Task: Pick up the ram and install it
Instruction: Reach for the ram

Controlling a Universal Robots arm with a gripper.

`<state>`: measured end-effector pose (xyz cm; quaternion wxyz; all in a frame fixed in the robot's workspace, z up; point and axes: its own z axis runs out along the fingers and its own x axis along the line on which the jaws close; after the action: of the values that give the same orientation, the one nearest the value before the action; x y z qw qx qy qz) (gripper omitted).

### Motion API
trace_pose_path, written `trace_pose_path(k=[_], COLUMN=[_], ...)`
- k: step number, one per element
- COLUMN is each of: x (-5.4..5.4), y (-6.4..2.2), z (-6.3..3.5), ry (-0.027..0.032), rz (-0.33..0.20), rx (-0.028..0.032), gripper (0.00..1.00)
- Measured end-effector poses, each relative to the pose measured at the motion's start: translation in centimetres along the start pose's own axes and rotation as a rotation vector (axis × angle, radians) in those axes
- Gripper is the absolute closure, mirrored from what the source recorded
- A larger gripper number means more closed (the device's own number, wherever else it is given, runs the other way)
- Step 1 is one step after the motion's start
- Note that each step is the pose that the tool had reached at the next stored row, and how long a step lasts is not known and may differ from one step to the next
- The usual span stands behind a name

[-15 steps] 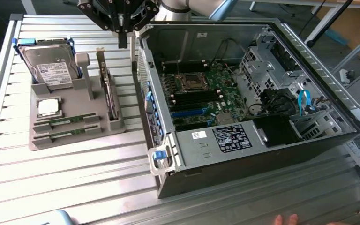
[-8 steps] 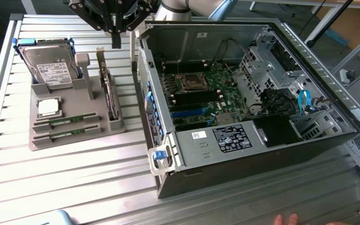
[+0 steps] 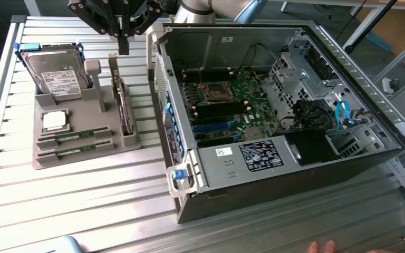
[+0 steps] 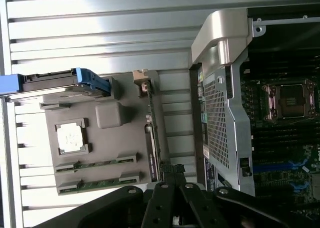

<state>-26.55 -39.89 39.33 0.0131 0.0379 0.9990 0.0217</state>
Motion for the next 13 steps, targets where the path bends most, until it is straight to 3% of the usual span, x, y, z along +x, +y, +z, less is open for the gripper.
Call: trace_pose_path(k=[13], x=[2.1], y=[-0.16], z=[-0.06], ry=[0.0], rz=[0.0], rx=[0.0], gripper=[0.89])
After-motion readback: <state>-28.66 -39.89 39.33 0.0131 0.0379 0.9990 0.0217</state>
